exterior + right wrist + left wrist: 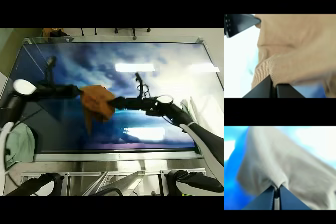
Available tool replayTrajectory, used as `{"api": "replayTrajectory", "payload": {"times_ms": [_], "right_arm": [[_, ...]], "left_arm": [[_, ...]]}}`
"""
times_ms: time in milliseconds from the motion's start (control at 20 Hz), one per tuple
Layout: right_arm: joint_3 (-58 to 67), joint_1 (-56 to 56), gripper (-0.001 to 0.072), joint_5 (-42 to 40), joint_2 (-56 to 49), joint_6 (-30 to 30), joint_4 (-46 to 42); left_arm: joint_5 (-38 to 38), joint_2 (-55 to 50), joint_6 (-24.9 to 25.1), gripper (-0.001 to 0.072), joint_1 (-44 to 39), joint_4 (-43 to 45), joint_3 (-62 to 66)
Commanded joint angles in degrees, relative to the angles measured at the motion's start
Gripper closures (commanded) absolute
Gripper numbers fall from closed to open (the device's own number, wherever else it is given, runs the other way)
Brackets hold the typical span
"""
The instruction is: Fold the shirts.
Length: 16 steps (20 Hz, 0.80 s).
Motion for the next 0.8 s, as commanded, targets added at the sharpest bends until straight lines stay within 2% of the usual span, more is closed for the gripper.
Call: {"api": "replayTrajectory", "payload": {"times_ms": [0,200,350,500,750], "right_arm": [[11.6,-0.8,0.069,1.3,9.8,0.3,-0.6],[24.6,-0.8,0.069,1.4,18.5,1.2,-5.7],[28.7,-0.8,0.0691,1.4,22.0,1.9,-7.5],[29.7,-0.8,0.069,1.1,21.7,1.9,-8.2],[29.7,-0.8,0.069,0.9,11.5,6.2,-20.0]], "left_arm": [[-5.4,12.7,-2.9,0.069,-0.2,-0.2,13.9],[-5.3,24.1,-3.5,0.069,-0.2,-0.3,26.5],[-4.0,28.3,-4.7,0.069,-0.2,-0.3,32.0],[-4.7,27.7,-6.3,0.0689,-0.2,-0.2,34.6],[-7.7,18.1,-7.0,0.0688,-0.2,-0.2,25.9]]}}
